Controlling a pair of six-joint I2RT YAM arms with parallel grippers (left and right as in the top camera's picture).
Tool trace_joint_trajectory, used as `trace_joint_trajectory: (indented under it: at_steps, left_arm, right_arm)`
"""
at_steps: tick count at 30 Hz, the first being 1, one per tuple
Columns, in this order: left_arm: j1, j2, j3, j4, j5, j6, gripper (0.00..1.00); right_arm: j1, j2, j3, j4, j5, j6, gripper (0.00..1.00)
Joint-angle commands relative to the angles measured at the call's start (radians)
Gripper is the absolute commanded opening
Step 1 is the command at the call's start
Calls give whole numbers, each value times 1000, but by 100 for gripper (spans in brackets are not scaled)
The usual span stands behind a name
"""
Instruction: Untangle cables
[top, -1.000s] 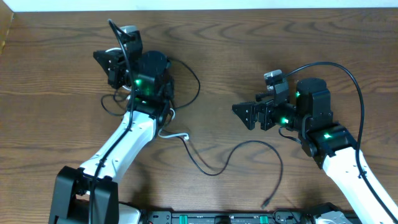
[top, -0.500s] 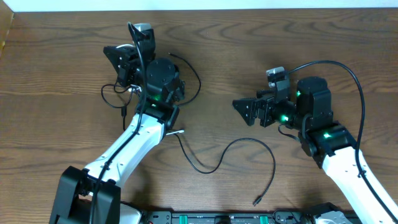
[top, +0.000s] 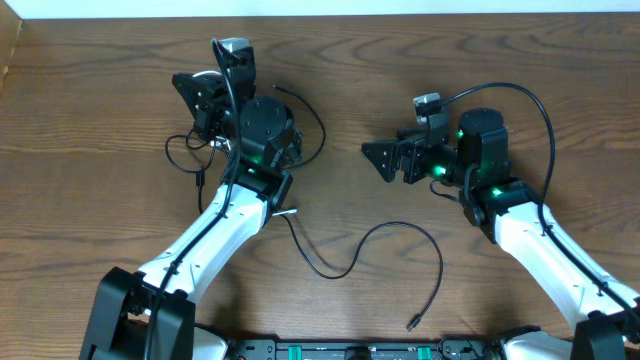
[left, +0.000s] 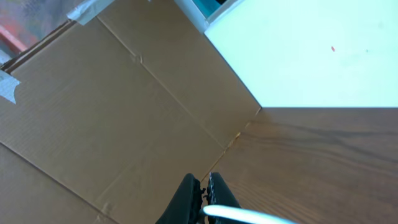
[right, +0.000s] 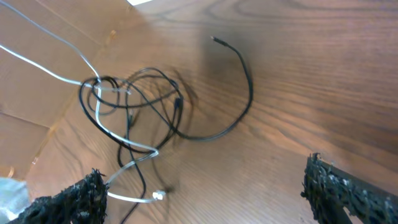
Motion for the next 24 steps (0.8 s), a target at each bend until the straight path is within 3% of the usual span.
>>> trace_joint_trajectory:
  at_steps: [1, 7, 13, 18, 24]
  left_arm:
    - [-2, -13, 14, -40, -2, -71, 8]
    - [-4, -13, 14, -390, 162, -344, 8]
    - [-11, -13, 14, -618, 384, -594, 8]
    - [-10, -13, 14, -676, 463, -692, 7]
    - [15, -13, 14, -606, 459, -731, 8]
  right_arm:
    - [5, 15, 3, 29, -51, 32, 99]
    - [5, 15, 3, 104, -109, 32, 96]
    - [5, 37, 3, 103, -8, 13, 96]
    - [5, 65, 3, 103, 7, 3, 96]
    - [6, 106, 3, 103, -2, -17, 96]
